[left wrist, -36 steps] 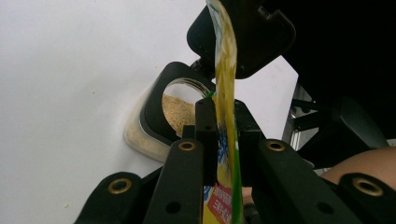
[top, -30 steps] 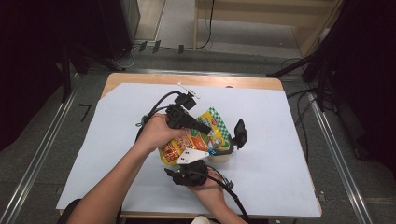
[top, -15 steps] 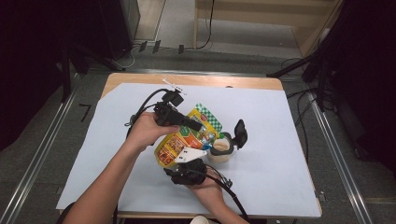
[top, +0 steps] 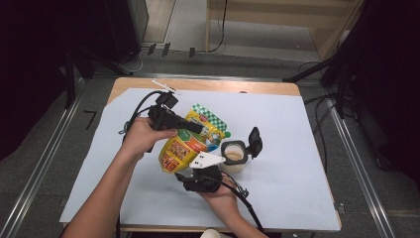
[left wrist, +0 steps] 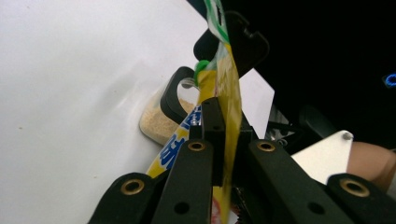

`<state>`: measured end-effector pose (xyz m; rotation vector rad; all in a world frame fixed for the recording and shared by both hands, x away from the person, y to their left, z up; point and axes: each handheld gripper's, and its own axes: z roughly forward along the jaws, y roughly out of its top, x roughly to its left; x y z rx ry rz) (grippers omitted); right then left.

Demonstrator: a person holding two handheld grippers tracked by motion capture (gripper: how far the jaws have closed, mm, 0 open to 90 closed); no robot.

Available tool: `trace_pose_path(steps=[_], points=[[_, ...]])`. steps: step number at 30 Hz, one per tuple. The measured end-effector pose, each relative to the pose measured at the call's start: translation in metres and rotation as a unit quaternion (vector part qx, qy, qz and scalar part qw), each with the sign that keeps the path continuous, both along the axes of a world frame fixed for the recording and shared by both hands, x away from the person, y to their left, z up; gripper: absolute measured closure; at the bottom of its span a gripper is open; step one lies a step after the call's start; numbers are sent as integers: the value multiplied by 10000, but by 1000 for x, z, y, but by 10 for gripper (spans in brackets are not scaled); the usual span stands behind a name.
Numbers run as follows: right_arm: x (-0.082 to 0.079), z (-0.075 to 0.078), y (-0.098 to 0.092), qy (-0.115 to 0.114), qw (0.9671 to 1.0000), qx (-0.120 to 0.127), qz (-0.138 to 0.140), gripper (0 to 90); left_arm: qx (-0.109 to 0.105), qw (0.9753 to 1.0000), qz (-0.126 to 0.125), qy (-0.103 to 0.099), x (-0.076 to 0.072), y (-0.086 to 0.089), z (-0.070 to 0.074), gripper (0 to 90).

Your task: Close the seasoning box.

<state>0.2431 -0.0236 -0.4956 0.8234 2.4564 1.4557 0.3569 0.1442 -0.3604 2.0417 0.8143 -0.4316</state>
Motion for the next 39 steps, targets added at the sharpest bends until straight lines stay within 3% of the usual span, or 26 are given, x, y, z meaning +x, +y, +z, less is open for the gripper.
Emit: trace_pose_path(steps=[5, 13, 16, 22, 32, 39], points=[[2, 3, -3, -9, 10000, 37, -65, 471, -83, 9999, 45, -76, 0, 9, 4, 900], [1, 6, -5, -78, 9999, 22, -147, 472, -109, 9990, 415, -158, 4, 31, 8, 900], [2, 8, -5, 0, 9999, 89, -118, 472, -204, 9975, 639, -239, 9, 45, 8, 900], [3, 11, -6, 57, 9999, 99, -60, 470, -220, 9952, 882, -353, 15, 58, 6, 900], [3, 10, -5, 143, 9999, 58, -2, 468, -104, 9918, 1119, -615, 23, 61, 2, 900], [2, 9, -9, 183, 9998, 35, -48, 466, -157, 9898, 1237, -692, 34, 60, -4, 900]])
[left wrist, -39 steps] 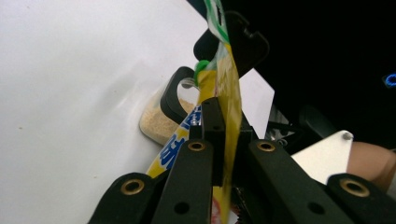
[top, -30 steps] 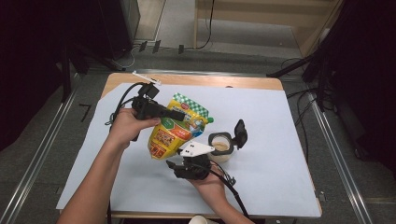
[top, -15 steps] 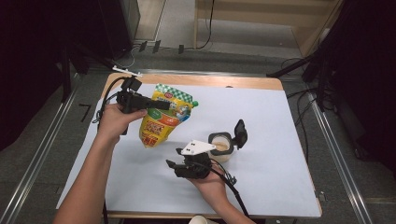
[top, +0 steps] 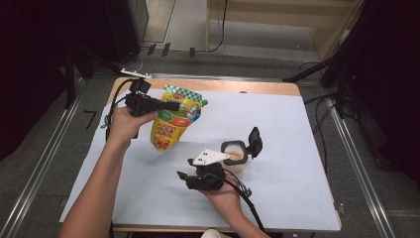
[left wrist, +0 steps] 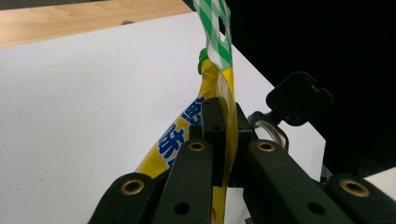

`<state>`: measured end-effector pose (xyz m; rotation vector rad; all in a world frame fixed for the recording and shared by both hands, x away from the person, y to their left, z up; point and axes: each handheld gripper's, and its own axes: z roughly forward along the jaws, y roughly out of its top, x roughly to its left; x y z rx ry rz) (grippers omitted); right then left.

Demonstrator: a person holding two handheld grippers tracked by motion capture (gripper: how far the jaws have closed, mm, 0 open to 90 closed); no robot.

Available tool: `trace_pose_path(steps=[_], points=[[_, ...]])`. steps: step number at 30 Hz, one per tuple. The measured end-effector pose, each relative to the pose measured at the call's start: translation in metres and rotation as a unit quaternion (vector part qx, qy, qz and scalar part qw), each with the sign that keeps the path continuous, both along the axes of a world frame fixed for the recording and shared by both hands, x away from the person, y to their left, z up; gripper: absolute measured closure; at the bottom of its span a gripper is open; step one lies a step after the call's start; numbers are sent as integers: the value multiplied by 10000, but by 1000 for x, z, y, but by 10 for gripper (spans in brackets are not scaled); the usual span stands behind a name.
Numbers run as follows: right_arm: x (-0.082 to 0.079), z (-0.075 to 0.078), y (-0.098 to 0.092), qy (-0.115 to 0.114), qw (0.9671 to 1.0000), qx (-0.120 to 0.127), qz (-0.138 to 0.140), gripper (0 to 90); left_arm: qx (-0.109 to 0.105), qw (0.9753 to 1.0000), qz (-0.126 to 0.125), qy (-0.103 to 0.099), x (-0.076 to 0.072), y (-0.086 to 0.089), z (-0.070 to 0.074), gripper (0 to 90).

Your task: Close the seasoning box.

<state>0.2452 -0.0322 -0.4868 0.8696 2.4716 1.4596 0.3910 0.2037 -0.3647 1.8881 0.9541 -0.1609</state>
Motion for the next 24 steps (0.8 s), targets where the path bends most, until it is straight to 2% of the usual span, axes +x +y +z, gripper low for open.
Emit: trace_pose_path(steps=[8, 13, 24], points=[[-1, -2, -5, 30, 9999, -21, -102, 463, -5, 9999, 41, -151, 8, -5, -4, 900], [-2, -2, -6, 47, 9999, -19, -110, 462, 168, 9998, 62, -69, 10, -4, -10, 900], [-2, -1, -5, 50, 9999, -22, -89, 462, 114, 9998, 35, -160, 5, 0, -10, 875]])
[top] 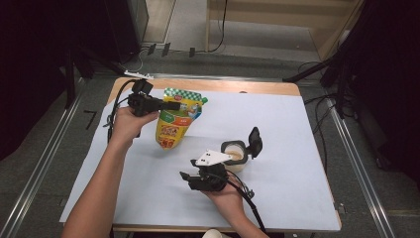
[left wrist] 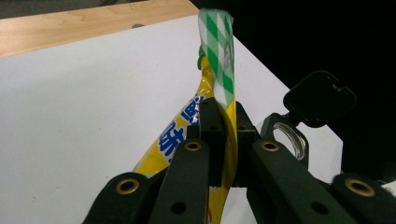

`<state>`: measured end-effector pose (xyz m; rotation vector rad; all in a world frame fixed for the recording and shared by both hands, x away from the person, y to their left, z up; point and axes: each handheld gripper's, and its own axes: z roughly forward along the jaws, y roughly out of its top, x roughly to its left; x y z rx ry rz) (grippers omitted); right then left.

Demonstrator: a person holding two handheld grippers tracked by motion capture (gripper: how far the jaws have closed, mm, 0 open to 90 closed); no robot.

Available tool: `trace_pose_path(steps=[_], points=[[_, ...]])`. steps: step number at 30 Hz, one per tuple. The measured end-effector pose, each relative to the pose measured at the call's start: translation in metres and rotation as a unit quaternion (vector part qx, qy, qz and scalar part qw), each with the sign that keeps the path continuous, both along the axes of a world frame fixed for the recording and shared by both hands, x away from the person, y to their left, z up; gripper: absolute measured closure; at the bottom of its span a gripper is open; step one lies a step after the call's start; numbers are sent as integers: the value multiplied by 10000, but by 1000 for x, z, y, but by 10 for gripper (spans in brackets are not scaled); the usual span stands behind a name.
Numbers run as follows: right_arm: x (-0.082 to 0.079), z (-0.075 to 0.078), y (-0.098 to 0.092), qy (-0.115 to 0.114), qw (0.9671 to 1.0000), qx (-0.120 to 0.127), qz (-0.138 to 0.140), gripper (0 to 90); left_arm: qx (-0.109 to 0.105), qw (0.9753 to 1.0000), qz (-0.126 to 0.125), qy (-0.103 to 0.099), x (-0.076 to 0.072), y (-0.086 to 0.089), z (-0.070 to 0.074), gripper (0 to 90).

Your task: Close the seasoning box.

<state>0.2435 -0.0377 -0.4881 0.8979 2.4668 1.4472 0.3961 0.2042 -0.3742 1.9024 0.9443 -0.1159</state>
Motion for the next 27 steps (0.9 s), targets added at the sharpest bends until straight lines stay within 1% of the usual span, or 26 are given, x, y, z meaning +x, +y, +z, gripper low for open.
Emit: trace_pose_path(steps=[2, 5, 7, 12, 15, 18, 20, 21, 24, 27], points=[[0, 0, 1, -10, 10000, -14, 27, 462, -12, 10000, -4, 7, -1, 0, 1, 833], [0, -1, 3, 14, 10000, -40, 55, 462, 86, 10000, -7, -11, -1, 1, 0, 830], [0, -1, 3, 19, 10000, -36, 54, 462, 87, 10000, 7, 18, -1, 2, -1, 827], [0, -2, 4, 15, 10000, -35, 69, 462, 17, 10000, -4, -32, -2, 4, 1, 803], [0, -1, 3, 15, 10000, -27, 65, 462, -25, 10000, 20, -82, -4, 5, 3, 790], [0, -1, 3, 0, 10000, -22, 73, 462, -22, 9996, 68, -264, -7, 6, 7, 769], [0, 0, 3, -4, 10000, -18, 69, 462, -59, 9994, 49, -342, -9, 6, 9, 757], [0, 0, 2, -1, 10000, -21, 68, 462, -63, 9993, 28, -364, -10, 6, 11, 748], [0, 0, 3, -1, 10000, -19, 68, 462, 76, 9991, 22, -418, -12, 3, 13, 743], [0, 0, 3, -14, 10000, -15, 77, 462, 83, 9992, -4, -388, -13, 3, 16, 723]])
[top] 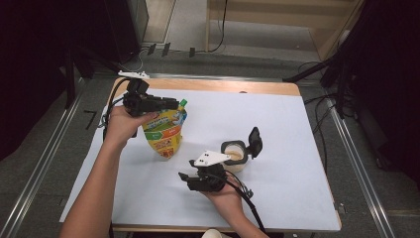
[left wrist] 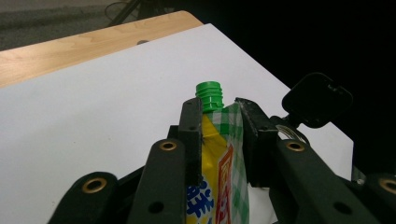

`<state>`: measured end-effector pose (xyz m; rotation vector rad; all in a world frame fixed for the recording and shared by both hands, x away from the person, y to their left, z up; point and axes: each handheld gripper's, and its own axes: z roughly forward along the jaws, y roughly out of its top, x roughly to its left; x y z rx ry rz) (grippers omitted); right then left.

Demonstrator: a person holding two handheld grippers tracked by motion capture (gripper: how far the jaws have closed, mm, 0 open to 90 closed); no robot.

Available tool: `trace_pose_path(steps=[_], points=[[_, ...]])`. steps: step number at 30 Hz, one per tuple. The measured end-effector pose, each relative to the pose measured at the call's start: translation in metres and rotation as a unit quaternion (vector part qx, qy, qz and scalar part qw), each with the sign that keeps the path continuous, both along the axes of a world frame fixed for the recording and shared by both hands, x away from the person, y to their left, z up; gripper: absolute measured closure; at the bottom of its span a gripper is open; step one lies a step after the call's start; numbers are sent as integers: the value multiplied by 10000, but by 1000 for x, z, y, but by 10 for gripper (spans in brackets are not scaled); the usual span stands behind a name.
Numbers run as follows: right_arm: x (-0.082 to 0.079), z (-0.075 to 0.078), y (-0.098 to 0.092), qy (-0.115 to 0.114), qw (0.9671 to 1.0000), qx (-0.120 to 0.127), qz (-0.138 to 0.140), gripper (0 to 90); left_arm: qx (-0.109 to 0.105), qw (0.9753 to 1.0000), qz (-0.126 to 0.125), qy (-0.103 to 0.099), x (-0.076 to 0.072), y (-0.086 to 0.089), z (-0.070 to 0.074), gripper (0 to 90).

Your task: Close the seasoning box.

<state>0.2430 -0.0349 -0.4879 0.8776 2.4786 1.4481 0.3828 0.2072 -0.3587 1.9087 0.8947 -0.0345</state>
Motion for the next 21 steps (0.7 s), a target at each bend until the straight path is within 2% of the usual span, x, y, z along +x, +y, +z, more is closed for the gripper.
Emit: trace_pose_path(steps=[8, 15, 21], points=[[0, 1, 1, 9, 10000, 17, 28, 463, -135, 9999, -1, 52, -4, 2, 6, 698], [1, 1, 3, -3, 10000, 16, 66, 463, -65, 9999, 32, -132, -11, 4, 15, 696], [0, 2, 3, 6, 10000, 23, 81, 463, -152, 9997, 145, -160, -12, 15, 21, 679]])
